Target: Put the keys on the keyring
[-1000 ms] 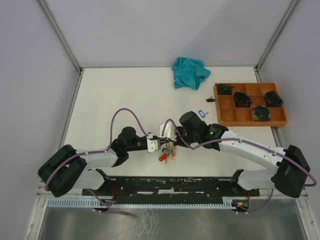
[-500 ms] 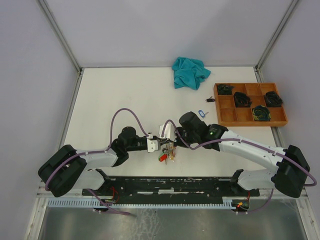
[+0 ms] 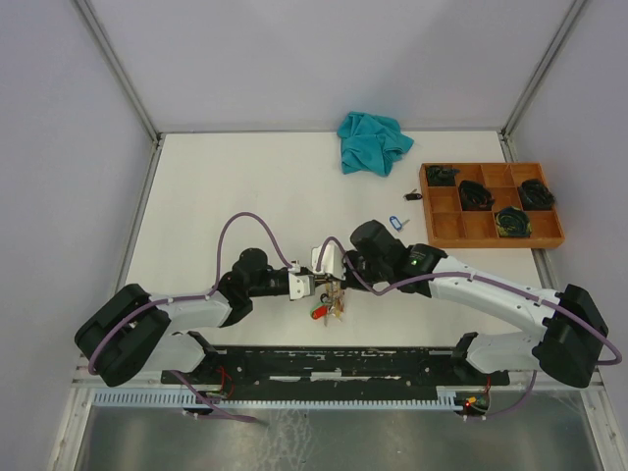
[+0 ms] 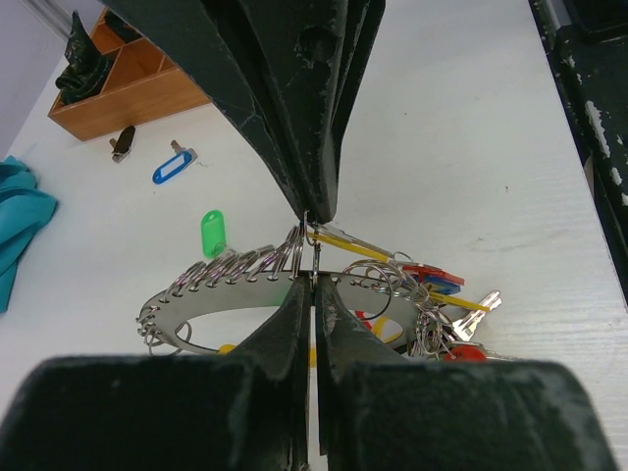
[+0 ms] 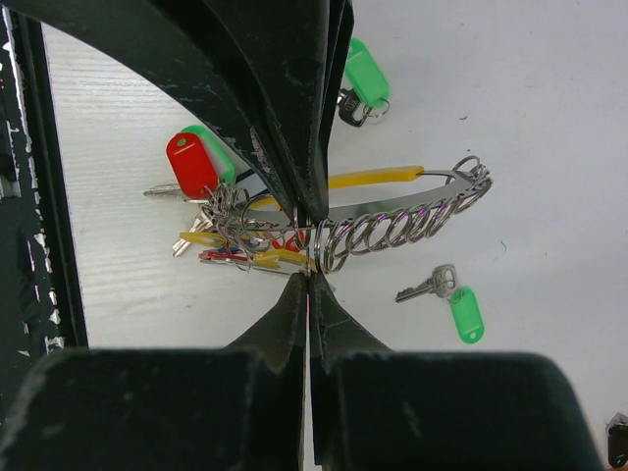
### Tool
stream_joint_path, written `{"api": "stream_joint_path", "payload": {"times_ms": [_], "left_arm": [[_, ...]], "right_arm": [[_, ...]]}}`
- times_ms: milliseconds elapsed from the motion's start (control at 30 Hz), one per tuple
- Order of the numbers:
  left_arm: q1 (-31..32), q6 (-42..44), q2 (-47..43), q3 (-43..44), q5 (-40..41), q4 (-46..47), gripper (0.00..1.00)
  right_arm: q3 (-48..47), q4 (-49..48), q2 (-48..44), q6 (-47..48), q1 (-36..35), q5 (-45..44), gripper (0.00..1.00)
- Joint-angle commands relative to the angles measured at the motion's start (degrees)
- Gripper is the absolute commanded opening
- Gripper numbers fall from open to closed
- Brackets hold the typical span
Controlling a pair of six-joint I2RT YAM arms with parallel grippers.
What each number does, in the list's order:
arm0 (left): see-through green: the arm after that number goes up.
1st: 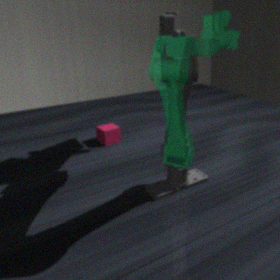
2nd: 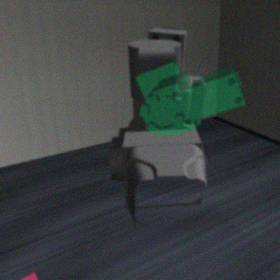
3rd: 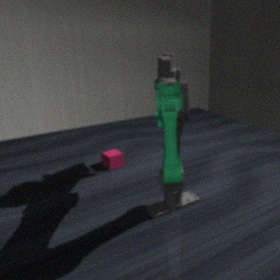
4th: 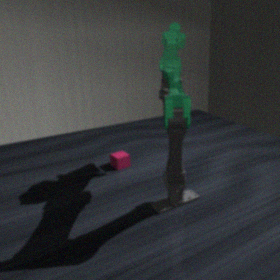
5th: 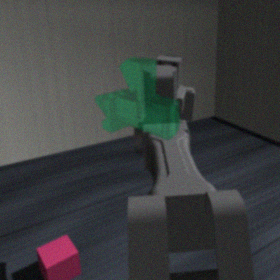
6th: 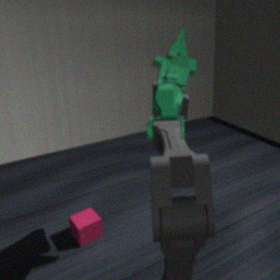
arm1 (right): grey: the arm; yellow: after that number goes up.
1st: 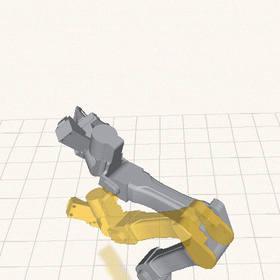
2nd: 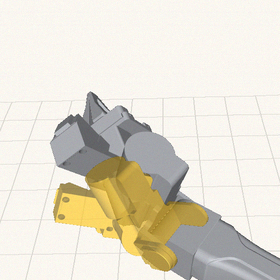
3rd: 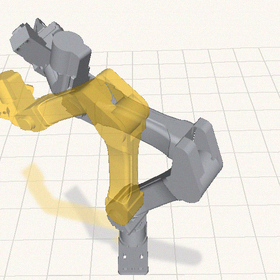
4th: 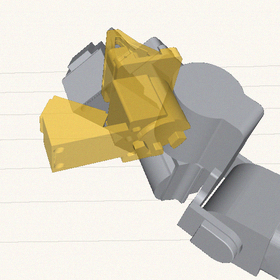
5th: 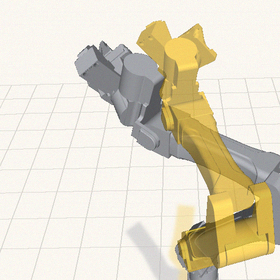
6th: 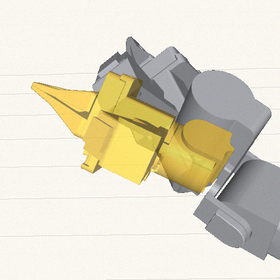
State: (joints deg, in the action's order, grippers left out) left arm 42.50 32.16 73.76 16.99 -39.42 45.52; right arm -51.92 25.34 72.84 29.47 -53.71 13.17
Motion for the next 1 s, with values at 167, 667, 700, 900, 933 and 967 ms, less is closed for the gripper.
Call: {"api": "stream_joint_path", "payload": {"times_ms": [167, 667, 700, 900, 933, 967], "left_arm": [[0.3, -1.21, -0.12, 3.44, -3.11, 3.66, 0.03], [0.03, -2.5, -0.81, 3.22, -3.21, 3.83, 0.03], [-0.01, -2.65, -0.81, 3.17, -3.21, 3.92, 0.03], [-0.48, -3.79, -0.74, 2.96, -3.12, 4.93, 0.03], [-0.55, -3.78, -0.72, 2.94, -3.12, 4.93, 0.03], [-0.62, -3.8, -0.64, 2.95, -3.19, 5.02, 0.03]], "right_arm": [[-1.99, -1.26, 0.8, 0.89, -1.01, 2.35, 0.01], [-0.22, -0.38, -2.5, 0.89, -1.17, -0.6, 0.01], [-0.19, -0.36, -2.52, 0.91, -1.16, -0.68, 0.01], [-0.11, 0.4, -2.31, 0.91, -1.19, -1.22, 0.01], [0.01, 0.36, -2.41, 0.87, -1.24, -1.55, 0.01], [0.12, 0.28, -2.48, 0.74, -1.24, -1.84, 0.01]]}}
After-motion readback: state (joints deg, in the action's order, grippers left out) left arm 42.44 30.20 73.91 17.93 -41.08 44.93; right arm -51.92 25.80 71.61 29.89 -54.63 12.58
